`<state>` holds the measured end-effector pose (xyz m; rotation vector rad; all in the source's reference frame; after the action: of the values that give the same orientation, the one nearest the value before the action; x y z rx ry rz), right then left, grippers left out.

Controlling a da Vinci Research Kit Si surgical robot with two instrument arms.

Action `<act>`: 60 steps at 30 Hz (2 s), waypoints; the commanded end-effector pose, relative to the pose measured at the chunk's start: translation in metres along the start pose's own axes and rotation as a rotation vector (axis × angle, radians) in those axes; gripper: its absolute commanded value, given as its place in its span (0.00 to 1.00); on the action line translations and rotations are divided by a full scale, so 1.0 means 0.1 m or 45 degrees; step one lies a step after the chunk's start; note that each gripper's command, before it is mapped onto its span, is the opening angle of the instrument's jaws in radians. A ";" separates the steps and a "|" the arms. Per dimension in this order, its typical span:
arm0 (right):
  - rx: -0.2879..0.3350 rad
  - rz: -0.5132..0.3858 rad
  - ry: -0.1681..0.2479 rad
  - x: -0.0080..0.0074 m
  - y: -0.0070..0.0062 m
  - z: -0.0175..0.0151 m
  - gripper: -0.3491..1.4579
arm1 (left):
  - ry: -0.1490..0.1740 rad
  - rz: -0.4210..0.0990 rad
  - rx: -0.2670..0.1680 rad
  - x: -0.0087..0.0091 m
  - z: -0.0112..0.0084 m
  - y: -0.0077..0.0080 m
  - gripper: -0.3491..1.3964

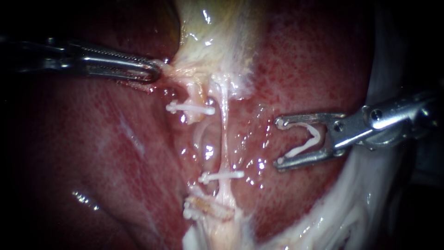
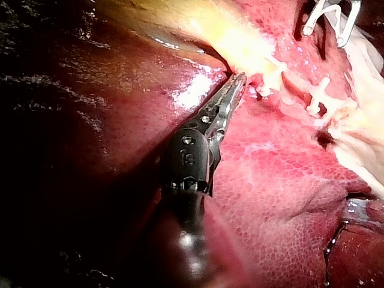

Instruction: Clipping second clip right tube

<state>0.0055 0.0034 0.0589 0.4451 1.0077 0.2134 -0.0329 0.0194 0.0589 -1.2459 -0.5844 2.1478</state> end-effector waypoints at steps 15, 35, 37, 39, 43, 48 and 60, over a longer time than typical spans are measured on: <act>-0.001 0.003 0.000 0.005 -0.001 0.000 0.47 | 0.057 -0.007 0.022 0.055 -0.073 0.013 0.00; 0.217 0.362 0.118 0.028 0.002 0.098 0.47 | 0.058 -0.006 0.025 0.054 -0.070 0.014 0.00; 0.229 0.378 0.119 0.025 0.003 0.110 0.47 | 0.058 -0.006 0.025 0.054 -0.070 0.014 0.00; 0.238 0.390 0.117 0.022 0.004 0.119 0.47 | 0.058 -0.007 0.025 0.054 -0.070 0.014 0.00; 0.277 0.440 0.157 0.017 0.008 0.134 0.47 | 0.058 -0.007 0.026 0.054 -0.069 0.014 0.00; 0.343 0.514 0.238 0.016 0.016 0.145 0.47 | 0.058 -0.007 0.027 0.054 -0.068 0.015 0.00; 0.604 0.728 0.478 0.025 0.014 0.146 0.47 | 0.058 -0.006 0.027 0.054 -0.067 0.014 0.00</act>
<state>0.0193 0.0017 0.0641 1.1808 1.2932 0.5966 -0.0295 0.0225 0.0516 -1.2771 -0.5432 2.1102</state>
